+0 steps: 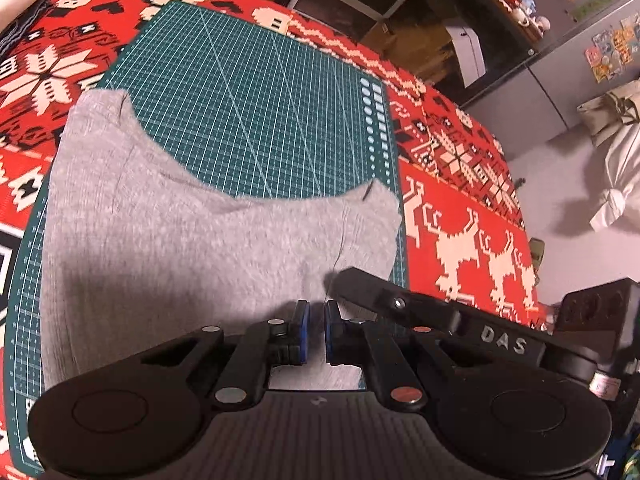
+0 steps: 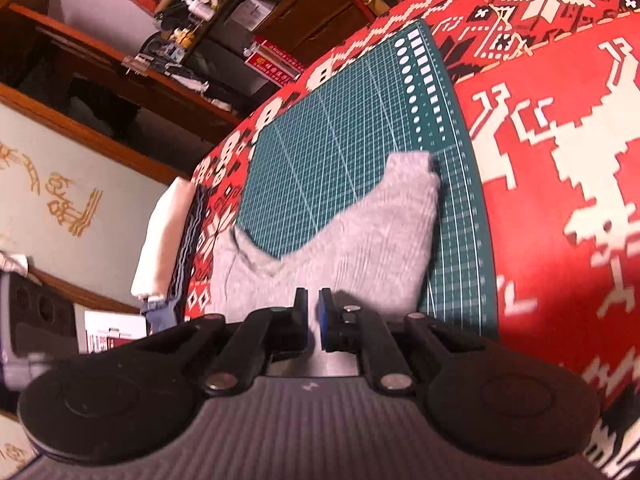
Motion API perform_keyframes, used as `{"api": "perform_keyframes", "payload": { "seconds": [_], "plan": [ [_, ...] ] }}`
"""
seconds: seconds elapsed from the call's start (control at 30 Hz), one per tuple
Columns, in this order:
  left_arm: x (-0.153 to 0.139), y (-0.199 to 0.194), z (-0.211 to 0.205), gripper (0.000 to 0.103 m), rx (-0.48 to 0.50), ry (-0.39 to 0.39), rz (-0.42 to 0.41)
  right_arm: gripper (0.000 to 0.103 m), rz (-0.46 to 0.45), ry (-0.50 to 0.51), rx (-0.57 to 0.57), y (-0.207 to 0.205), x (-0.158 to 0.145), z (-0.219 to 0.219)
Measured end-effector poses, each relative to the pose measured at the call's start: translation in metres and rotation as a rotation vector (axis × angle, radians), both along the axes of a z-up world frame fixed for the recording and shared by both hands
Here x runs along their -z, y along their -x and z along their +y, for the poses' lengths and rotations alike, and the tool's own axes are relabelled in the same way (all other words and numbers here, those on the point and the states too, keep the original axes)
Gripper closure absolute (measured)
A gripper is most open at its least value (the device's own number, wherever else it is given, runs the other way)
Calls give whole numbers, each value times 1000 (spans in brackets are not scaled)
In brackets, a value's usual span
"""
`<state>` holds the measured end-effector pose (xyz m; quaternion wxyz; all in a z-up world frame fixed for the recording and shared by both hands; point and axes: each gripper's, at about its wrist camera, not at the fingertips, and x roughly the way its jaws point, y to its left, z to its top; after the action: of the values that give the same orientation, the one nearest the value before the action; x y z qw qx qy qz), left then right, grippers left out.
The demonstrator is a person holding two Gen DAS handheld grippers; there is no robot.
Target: Fold clothes
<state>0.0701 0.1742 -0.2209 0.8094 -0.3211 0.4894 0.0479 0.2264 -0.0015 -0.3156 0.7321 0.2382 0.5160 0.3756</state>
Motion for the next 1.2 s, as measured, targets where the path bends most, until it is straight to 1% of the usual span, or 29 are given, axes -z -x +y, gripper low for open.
{"api": "perform_keyframes", "payload": {
  "seconds": [0.17,0.23,0.4,0.5,0.6,0.73,0.83,1.0,1.1,1.2],
  "plan": [
    [13,2,-7,96,9,-45,26,96,9,31,-27,14,10,-4],
    [14,2,-8,95,11,-57,22,103,7,32,-20,17,14,-6],
    [10,5,-7,95,11,-61,34,103,10,35,-18,18,13,-8],
    [3,13,-8,95,12,-65,30,96,-18,23,-29,24,2,-9],
    [-2,26,-9,95,32,-64,29,96,-46,9,-60,32,-7,-8],
    [4,38,-9,95,30,-90,62,96,-37,38,-104,43,-3,2],
    [7,43,-7,95,15,-89,65,96,-47,66,-122,51,-1,6],
    [5,52,-4,96,12,-75,74,96,-83,72,-111,67,-12,-4],
    [4,60,-4,96,28,-53,60,96,-120,67,-70,79,-23,-14],
    [2,68,-4,96,58,-32,41,96,-144,90,-12,91,-34,-21]
  ]
}}
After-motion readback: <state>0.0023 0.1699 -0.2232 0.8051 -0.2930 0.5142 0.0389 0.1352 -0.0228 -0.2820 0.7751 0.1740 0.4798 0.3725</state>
